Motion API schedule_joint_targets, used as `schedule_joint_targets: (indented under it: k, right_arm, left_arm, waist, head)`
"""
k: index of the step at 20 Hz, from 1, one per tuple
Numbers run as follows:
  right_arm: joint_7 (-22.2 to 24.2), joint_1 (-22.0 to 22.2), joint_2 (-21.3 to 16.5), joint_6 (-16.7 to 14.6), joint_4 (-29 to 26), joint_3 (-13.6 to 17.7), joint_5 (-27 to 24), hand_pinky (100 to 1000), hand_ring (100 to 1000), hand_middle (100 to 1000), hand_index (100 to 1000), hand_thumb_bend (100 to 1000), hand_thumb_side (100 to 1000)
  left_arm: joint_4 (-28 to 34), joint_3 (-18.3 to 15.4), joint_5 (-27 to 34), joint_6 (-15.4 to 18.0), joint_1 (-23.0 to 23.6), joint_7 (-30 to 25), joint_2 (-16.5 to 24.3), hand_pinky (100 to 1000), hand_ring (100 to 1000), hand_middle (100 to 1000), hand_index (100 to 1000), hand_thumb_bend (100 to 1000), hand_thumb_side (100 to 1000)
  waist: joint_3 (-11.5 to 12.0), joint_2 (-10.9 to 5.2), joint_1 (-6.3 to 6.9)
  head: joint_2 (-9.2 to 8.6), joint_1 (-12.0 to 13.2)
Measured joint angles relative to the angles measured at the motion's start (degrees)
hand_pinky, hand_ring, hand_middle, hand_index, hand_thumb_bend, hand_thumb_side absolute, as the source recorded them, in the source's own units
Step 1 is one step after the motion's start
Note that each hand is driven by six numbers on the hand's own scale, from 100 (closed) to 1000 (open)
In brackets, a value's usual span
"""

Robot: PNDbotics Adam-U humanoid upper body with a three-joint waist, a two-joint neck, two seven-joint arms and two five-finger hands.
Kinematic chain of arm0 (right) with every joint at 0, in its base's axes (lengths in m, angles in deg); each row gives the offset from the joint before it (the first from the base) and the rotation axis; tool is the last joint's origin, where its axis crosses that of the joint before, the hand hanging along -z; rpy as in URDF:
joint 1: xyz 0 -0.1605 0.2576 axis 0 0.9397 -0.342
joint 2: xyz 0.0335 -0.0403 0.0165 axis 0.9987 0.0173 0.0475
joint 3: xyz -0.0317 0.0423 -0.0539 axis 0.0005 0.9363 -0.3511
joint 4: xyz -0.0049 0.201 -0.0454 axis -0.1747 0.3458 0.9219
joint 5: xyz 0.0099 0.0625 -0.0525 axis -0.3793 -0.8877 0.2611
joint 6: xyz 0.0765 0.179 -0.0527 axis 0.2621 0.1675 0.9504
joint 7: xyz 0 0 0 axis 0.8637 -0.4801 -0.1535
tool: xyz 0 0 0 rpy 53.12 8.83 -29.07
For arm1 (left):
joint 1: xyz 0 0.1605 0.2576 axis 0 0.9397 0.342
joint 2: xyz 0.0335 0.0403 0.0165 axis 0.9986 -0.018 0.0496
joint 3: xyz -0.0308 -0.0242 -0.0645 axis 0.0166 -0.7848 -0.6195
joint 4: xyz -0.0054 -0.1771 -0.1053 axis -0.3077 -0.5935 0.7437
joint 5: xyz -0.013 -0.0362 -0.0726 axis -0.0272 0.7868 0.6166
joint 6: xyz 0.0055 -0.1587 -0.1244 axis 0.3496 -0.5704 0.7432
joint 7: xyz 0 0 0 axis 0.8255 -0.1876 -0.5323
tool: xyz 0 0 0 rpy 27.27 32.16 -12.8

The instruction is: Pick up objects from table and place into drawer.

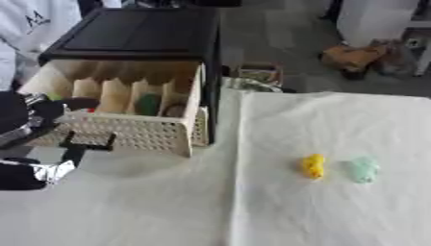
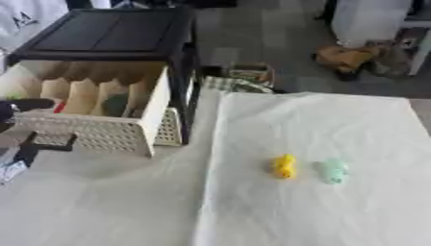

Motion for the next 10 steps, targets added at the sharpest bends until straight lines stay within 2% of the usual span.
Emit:
schedule_joint_targets:
  k: [2, 5, 6, 7, 10]
  right_arm:
    - [0.16, 0.25, -0.01, 0.22, 0.0, 0.0, 0.0, 812, 747, 465, 821, 409, 1000]
    - [0.52, 0.34, -0.15, 0.69, 0.0, -0.01, 0.0, 812, 748, 464, 823, 416, 1000]
    - [0.67, 0.47, -0.26, 0.86, 0.0, -0.01, 0.0, 811, 748, 462, 824, 425, 1000]
    - [0.82, 0.63, -0.41, 1.01, 0.0, -0.02, 0.0, 811, 748, 461, 824, 424, 1000]
    - [1.36, 0.83, -0.84, 1.51, 0.0, -0.21, 0.13, 810, 749, 454, 826, 420, 1000]
  left_arm:
    - [0.01, -0.58, 3.44, 1.05, -1.15, 0.6, -0.04, 100, 100, 100, 957, 105, 408]
    - [0.09, -1.63, 9.98, 2.32, -2.76, 2.23, -0.42, 100, 100, 100, 953, 100, 340]
    - [0.16, -2.0, 12.45, 2.73, -3.3, 3.05, -0.6, 100, 100, 100, 953, 100, 269]
    - [0.21, -2.34, 15.14, 3.26, -3.98, 4.13, -0.97, 100, 100, 100, 953, 100, 249]
    - [0.29, -3.56, 24.78, 6.0, -6.1, 9.06, -2.41, 100, 100, 100, 942, 100, 270]
  waist:
    - [0.07, -0.32, 0.11]
    - [0.14, -0.88, 0.33]
    - [0.17, -1.13, 0.34]
    - [0.27, -1.35, 0.31]
    - [0.9, -1.92, 0.29]
  head:
    - [0.42, -0.74]
    - [1.19, -1.84]
    - [1.44, -2.19]
    - [1.7, -2.52]
    - [2.45, -3.52]
